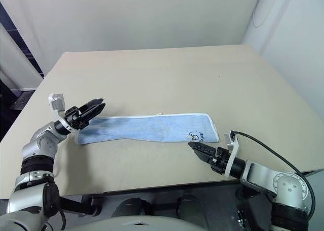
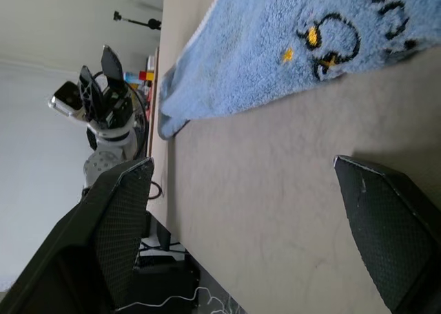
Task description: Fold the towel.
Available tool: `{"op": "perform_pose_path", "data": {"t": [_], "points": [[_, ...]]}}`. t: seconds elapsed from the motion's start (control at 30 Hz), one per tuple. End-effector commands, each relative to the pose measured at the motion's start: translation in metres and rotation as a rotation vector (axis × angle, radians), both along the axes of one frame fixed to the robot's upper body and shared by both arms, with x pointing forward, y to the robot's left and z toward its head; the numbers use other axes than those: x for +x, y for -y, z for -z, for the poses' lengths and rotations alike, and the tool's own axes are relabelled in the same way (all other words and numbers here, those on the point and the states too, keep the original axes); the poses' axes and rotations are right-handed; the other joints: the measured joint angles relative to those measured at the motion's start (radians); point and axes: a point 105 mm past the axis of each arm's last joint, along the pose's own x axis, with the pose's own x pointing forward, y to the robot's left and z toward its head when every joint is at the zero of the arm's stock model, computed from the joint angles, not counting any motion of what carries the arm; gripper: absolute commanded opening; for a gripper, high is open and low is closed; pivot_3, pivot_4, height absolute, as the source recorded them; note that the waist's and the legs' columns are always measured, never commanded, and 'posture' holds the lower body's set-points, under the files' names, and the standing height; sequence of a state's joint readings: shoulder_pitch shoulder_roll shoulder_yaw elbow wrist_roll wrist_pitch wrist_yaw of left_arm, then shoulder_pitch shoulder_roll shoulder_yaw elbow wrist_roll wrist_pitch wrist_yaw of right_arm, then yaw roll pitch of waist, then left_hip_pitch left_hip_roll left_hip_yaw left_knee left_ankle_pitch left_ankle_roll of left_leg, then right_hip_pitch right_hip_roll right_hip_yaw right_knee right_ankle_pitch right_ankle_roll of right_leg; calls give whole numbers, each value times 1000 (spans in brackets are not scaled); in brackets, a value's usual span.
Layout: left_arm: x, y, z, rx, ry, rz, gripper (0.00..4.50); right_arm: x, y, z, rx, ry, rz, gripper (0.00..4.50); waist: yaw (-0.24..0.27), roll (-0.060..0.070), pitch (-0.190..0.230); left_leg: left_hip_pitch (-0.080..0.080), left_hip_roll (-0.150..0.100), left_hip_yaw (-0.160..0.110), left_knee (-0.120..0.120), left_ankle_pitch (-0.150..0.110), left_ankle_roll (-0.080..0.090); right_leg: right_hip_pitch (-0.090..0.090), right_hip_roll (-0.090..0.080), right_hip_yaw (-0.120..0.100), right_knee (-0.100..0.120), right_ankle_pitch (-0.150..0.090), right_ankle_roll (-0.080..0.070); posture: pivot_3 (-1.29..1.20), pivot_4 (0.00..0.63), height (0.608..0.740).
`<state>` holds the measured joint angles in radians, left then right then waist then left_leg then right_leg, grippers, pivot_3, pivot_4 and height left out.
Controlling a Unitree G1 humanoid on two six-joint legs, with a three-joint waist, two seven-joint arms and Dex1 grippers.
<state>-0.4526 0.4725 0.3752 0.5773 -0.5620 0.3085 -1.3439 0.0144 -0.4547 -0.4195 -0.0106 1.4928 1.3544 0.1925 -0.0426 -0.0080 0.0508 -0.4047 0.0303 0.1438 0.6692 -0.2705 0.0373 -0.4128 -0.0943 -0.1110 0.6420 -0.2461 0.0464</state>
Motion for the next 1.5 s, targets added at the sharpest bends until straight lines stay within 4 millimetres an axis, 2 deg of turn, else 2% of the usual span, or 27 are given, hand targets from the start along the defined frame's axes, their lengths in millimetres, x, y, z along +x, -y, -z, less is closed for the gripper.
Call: {"op": "perform_pose_path", "data": {"t": [0.03, 0.1, 0.23, 0.27, 0.3, 0.33, 0.37, 0.4, 0.43, 0.57, 0.63, 0.73, 0.93, 1.07, 1.1, 1.33, 1.5], "points": [[-2, 3, -12, 0, 38, 12, 2865, 21, 37, 9, -103, -26, 192, 4379, 0, 1, 0, 2, 1, 0, 0, 0, 0, 3, 0, -1, -4, 0, -1, 0, 0, 740], [-4, 4, -13, -1, 32, 14, 2865, 29, 45, 4, -115, -4, 242, 4379, -1, 4, 0, 4, 2, 0, -2, 0, 0, 6, 1, -2, -17, 8, 0, 0, 0, 740], [-8, 2, -15, 5, 23, 16, 2865, 39, 60, 3, -105, -11, 342, 4379, 4, 11, -3, -8, 4, 1, -6, -1, 0, 9, 6, -1, -45, 29, 6, 0, 0, 740], [-9, 1, -15, 5, 21, 15, 2865, 40, 62, 3, -100, -18, 353, 4379, 10, 11, -3, -12, 4, 2, -6, -1, 0, 10, 6, 1, -45, 31, 3, 0, 0, 740], [-9, 0, -15, 10, 21, 13, 2865, 40, 62, 3, -107, -13, 356, 4379, 24, 3, -7, -20, 4, 6, -9, -1, 0, 9, 8, 4, -37, 31, 2, 0, 0, 740], [-9, 0, -15, 14, 21, 12, 2865, 41, 63, 2, -114, -7, 357, 4379, 31, -1, -9, -16, 4, 22, -14, 0, 0, 10, 5, 14, -8, 13, 0, 0, 0, 740], [-10, -1, -15, 16, 21, 11, 2865, 41, 63, 2, -117, -5, 358, 4379, 33, -3, -10, -7, 1, 30, -20, 1, 2, 14, 6, 23, 3, -9, 4, 0, 0, 740], [-10, -1, -15, 17, 21, 10, 2865, 41, 63, 2, -119, -6, 360, 4379, 34, -2, -9, -1, -1, 35, -19, 1, 2, 10, 3, 29, 3, -19, 10, 0, 0, 740], [-11, -1, -14, 20, 20, 12, 2865, 42, 63, 2, -124, -4, 366, 4379, 32, 0, -9, 2, -1, 36, -20, 2, 2, 5, -2, 27, 0, -19, 8, 0, 0, 740], [-14, -3, -9, 24, 11, 8, 2865, 47, 74, 1, -169, 4, 412, 4379, 23, 10, -13, -2, 1, 27, -20, 3, -1, 10, -3, 15, -13, -14, 0, 0, 0, 740], [-16, -3, -5, 35, 5, 14, 2865, 46, 78, 1, -164, 0, 422, 4379, 22, 9, -14, -3, 1, 28, -20, 3, 0, 11, -4, 13, -20, -7, 8, 0, 0, 740], [-16, 4, -4, 38, 6, 26, 2865, 45, 79, -2, -160, 10, 419, 3830, 25, 8, -14, -5, 1, 30, -20, 2, 2, 12, -3, 13, -28, -5, 10, 0, 0, 740], [-11, 7, -8, 32, 12, 30, 2865, 46, 74, -2, -180, 35, 415, 1643, 24, 8, -14, -10, 1, 36, -19, 2, 3, 8, -3, 16, -26, -7, 14, 0, 0, 740], [-12, 6, -10, 26, 5, 45, 2865, 46, 74, -9, -168, 76, 440, 154, 22, 8, -14, -11, 3, 36, -19, 2, 3, 7, -1, 15, -24, -7, 14, 0, 0, 740], [-13, 5, -9, 26, 0, 55, 2865, 47, 78, -12, -166, 90, 459, 25, 22, 8, -14, -10, 3, 36, -19, 1, 5, 7, -1, 15, -24, -7, 14, 0, 0, 740], [-21, 6, -5, 33, -30, 106, 2865, 54, 113, -47, -137, 199, 616, 25, 23, 9, -13, -10, 3, 38, -18, -1, 8, 5, -3, 16, -24, -7, 14, 0, 0, 740], [-24, 12, -3, 40, -37, 126, 2865, 52, 122, -51, -179, 208, 634, 25, 22, 9, -13, -10, 4, 38, -18, 0, 7, 6, -2, 16, -24, -7, 14, 0, 0, 740]]}}
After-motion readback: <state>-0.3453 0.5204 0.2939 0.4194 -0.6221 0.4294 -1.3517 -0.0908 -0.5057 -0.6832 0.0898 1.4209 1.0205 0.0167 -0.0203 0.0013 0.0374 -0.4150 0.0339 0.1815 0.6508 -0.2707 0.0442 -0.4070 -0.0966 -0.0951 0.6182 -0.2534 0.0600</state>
